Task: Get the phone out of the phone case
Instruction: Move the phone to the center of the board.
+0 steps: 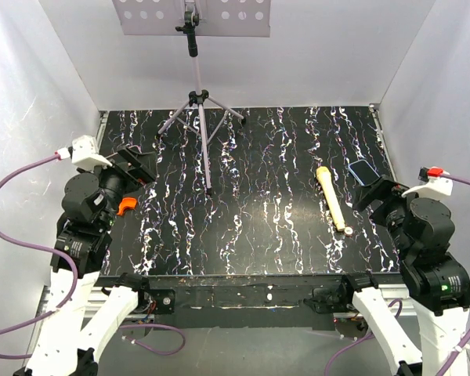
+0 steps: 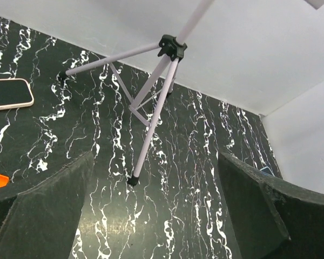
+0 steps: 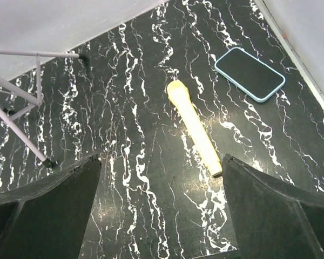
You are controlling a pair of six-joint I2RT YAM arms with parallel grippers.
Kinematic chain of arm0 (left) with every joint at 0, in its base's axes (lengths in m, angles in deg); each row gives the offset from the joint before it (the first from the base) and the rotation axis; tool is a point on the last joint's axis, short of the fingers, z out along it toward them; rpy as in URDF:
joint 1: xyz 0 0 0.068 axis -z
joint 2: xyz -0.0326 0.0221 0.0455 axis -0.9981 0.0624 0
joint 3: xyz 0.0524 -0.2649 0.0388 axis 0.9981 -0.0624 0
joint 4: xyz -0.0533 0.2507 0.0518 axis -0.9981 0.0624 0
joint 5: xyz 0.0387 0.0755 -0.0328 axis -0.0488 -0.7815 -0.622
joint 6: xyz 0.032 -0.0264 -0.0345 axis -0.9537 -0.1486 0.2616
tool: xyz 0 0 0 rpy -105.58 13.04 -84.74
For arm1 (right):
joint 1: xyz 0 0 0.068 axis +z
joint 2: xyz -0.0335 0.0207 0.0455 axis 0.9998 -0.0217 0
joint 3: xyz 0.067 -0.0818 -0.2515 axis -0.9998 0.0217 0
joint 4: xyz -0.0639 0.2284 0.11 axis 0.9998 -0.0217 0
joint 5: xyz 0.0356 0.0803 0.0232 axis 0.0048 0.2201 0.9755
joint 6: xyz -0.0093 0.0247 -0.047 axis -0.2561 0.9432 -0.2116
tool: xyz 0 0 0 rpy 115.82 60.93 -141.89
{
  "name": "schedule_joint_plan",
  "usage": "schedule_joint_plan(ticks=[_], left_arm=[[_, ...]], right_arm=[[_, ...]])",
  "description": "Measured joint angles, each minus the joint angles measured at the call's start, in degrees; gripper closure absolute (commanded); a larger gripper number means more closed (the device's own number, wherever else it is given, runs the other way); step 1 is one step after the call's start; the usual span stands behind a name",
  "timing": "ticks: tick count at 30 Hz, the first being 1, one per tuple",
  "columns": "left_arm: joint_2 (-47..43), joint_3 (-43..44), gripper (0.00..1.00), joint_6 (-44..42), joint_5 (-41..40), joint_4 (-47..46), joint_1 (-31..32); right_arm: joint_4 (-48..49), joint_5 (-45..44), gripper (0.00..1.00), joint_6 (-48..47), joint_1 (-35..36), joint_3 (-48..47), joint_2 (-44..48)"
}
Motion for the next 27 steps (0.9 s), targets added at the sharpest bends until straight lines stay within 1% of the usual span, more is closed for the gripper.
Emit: schedule_joint_plan(ticks=[6, 11, 14, 18, 23, 25, 27], left_arm=[[2.99, 0.33, 0.0, -0.02, 3.8, 1.2, -0.04], [5.33, 0.35, 0.0, -0.17, 9.01, 2.75, -0.04], [5.86, -0.55, 0.0, 0.28, 12.87, 2.95, -0.04], [4.98, -4.13, 0.0, 1.99, 18.34, 2.82, -0.04], [4.55, -7.43, 0.0, 3.28, 25.11, 3.26, -0.04], [3.63, -7.87, 0.0, 3.65, 27.82, 3.43, -0.04], [2.21, -8.0, 0.0, 3.91, 29.64, 3.43, -0.04]], right_arm=[[1.79, 1.07, 0.02, -0.26, 0.0, 3.96, -2.84], [7.15, 4.83, 0.02, -2.71, 0.0, 8.79, -10.67], [10.71, 4.59, 0.02, -5.01, 0.0, 10.1, -19.34], [14.71, 2.89, 0.02, -7.45, -1.27, 8.35, -33.79], [18.6, 3.54, 0.03, -8.15, -7.76, 0.72, -51.6], [20.48, 4.59, 0.03, -8.15, -11.67, -2.08, -56.33], [21.66, 4.79, 0.04, -8.13, -15.5, -3.96, -59.17]])
